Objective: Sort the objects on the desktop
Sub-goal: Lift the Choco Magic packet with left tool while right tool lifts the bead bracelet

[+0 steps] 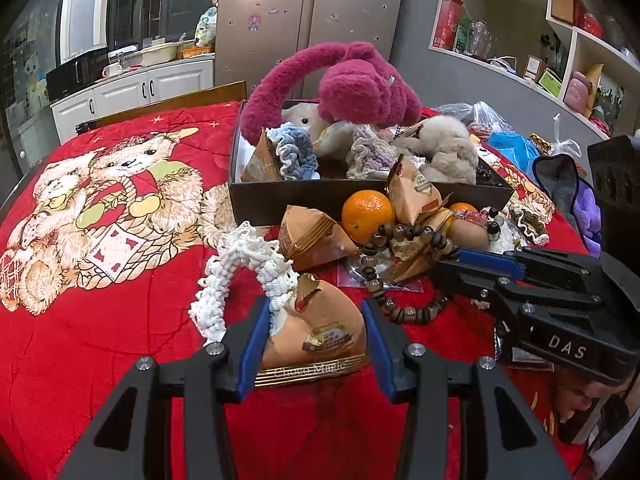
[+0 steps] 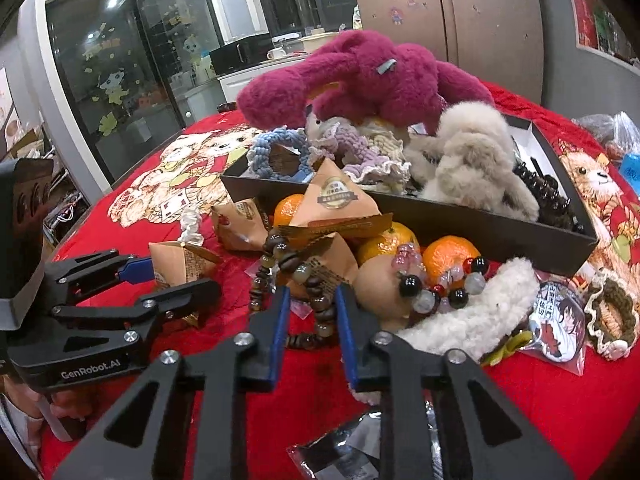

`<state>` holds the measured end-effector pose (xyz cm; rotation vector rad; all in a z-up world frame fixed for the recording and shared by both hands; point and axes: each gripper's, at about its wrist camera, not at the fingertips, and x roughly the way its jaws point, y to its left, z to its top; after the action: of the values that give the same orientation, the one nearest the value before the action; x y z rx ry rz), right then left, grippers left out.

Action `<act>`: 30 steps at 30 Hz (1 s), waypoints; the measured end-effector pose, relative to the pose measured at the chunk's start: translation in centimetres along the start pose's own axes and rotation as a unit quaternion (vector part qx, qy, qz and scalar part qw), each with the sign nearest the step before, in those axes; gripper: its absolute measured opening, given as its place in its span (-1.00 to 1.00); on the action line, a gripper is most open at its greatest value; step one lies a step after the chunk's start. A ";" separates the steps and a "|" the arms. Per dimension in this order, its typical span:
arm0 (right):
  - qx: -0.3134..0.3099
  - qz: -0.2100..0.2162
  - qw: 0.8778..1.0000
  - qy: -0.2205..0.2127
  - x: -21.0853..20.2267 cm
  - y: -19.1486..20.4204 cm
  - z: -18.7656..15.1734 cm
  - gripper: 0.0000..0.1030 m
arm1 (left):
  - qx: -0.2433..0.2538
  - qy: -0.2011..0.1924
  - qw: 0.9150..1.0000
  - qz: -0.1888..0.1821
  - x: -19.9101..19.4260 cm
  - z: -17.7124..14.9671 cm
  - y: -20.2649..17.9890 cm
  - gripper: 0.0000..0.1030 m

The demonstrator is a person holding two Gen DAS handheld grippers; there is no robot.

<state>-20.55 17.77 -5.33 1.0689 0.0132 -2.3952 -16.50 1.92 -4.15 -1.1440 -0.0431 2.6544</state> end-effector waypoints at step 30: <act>-0.022 -0.014 0.997 -0.067 -4.9 1.4 -0.4 -0.78 | 0.020 -0.045 0.999 -0.002 -2.0 0.1 -0.7 -0.09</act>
<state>-16.92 18.84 -1.91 0.8917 0.0329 -2.4758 -15.05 2.13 -2.56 -1.0095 -0.0083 2.6891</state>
